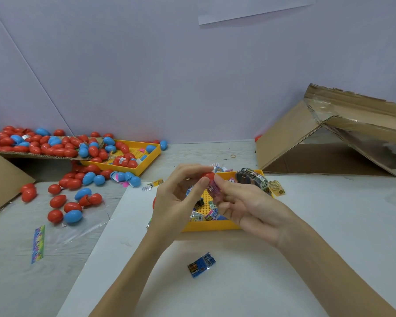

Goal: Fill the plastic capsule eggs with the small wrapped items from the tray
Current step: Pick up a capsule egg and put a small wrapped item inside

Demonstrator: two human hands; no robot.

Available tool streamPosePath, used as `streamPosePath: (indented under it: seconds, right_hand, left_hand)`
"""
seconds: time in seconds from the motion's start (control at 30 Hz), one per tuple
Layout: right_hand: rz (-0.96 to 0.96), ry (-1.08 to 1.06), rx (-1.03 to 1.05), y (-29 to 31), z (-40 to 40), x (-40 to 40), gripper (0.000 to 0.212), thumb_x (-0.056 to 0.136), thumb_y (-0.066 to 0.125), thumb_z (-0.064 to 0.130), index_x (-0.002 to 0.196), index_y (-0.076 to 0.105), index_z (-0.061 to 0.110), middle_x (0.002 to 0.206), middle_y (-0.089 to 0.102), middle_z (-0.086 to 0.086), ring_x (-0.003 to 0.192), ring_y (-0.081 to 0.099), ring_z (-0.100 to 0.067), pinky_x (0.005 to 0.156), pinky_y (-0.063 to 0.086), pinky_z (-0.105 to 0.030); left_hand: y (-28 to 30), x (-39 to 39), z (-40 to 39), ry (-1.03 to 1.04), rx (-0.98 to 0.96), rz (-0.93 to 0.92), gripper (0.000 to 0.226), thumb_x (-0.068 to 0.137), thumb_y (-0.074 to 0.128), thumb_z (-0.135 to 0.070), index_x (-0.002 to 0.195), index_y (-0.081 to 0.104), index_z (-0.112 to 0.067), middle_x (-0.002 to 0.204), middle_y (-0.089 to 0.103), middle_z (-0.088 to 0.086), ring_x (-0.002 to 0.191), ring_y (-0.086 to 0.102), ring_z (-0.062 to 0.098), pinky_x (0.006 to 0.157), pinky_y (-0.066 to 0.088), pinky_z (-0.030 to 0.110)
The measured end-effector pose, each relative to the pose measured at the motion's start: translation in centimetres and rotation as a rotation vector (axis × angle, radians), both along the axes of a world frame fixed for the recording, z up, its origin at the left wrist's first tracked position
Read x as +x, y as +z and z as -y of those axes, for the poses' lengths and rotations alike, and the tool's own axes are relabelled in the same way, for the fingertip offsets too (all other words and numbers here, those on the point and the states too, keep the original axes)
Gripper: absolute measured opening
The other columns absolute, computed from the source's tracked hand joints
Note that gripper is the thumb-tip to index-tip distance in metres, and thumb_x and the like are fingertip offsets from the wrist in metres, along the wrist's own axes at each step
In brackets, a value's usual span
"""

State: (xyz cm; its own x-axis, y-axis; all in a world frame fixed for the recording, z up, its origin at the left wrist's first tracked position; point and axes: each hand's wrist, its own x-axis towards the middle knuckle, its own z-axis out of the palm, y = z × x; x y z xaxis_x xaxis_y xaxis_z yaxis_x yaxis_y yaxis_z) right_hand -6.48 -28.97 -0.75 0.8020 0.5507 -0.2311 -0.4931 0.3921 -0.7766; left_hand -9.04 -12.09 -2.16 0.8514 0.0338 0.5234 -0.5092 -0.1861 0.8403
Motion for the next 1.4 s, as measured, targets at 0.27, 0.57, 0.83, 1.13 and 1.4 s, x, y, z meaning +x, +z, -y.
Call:
streamPosePath:
  seconds: [0.27,0.57,0.83,1.13,1.4]
  right_hand:
    - [0.326,-0.261,-0.23,-0.8,-0.4,0.1,0.038,0.071,0.085,0.039,0.101,0.08,0.015,0.089,0.076,0.0,0.08,0.065,-0.008,0.072,0.052,-0.023]
    - [0.451,-0.282,-0.338,-0.3,-0.5,-0.7,0.032,0.08,0.079,0.043,0.103,0.079,0.021,0.093,0.079,0.005,0.091,0.072,-0.005,0.07,0.055,-0.017]
    - [0.508,-0.263,-0.384,-0.2,-0.5,-1.0,0.024,0.087,0.077,0.037,0.106,0.079,0.023,0.093,0.079,0.003,0.093,0.073,-0.009,0.075,0.057,-0.018]
    - [0.382,-0.238,-0.293,-0.3,-0.4,-0.8,0.029,0.086,0.077,0.032,0.109,0.079,0.014,0.097,0.079,-0.002,0.093,0.073,-0.011,0.079,0.057,-0.021]
    - [0.02,-0.025,0.026,0.2,-0.2,-0.5,0.029,0.087,0.076,0.028,0.104,0.081,0.006,0.096,0.074,-0.005,0.086,0.07,-0.015,0.078,0.059,-0.024]
  left_hand:
    - [0.2,0.1,-0.5,0.007,-0.082,-0.048,0.024,0.097,0.064,-0.021,0.119,0.071,-0.017,0.116,0.074,0.001,0.114,0.069,0.021,0.093,0.056,0.026]
    - [0.2,0.1,-0.8,0.026,-0.03,-0.053,0.026,0.098,0.059,-0.028,0.12,0.072,-0.023,0.116,0.074,-0.004,0.115,0.068,0.019,0.088,0.055,0.019]
    - [0.2,0.2,-1.1,-0.007,0.046,-0.073,0.027,0.103,0.053,-0.023,0.122,0.072,-0.021,0.116,0.073,-0.003,0.117,0.066,0.022,0.092,0.055,0.024]
    - [0.3,0.0,-0.8,-0.047,0.098,-0.093,0.034,0.1,0.056,-0.025,0.132,0.066,-0.024,0.125,0.07,-0.004,0.119,0.065,0.019,0.093,0.054,0.022]
    - [0.0,0.1,-0.7,0.035,0.264,-0.004,0.04,0.101,0.053,-0.039,0.141,0.056,-0.041,0.123,0.059,-0.019,0.121,0.055,0.026,0.097,0.052,0.03]
